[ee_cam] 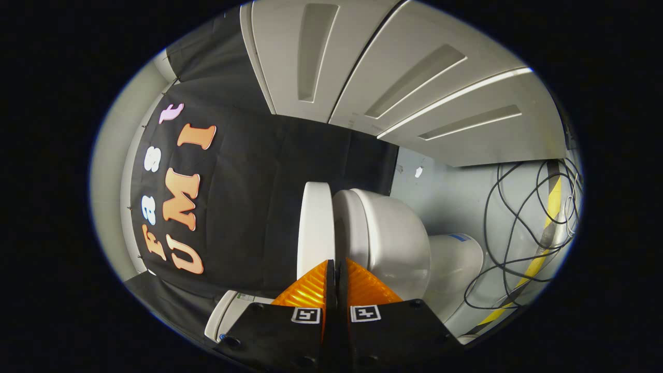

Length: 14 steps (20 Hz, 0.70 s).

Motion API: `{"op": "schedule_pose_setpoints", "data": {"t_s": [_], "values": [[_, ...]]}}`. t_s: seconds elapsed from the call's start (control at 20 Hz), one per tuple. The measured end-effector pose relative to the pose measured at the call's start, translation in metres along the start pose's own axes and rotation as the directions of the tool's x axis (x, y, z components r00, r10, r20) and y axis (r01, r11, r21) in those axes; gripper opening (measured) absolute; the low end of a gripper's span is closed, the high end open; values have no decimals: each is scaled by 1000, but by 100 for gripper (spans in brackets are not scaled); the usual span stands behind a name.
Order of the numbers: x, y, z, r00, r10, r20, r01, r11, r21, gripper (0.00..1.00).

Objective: Open the toilet lid.

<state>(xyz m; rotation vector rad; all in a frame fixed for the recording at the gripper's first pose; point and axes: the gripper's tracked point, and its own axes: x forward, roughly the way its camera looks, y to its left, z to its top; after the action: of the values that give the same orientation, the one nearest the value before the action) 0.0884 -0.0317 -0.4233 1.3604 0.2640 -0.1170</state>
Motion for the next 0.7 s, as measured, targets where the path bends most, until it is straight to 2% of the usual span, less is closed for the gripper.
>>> {"op": "schedule_pose_setpoints", "data": {"t_s": [0.45,0.7], "values": [[-11,60,4,999,48,8,-46,989,-138,7],[-17,102,-1,997,79,18,-72,968,-241,8]]}}
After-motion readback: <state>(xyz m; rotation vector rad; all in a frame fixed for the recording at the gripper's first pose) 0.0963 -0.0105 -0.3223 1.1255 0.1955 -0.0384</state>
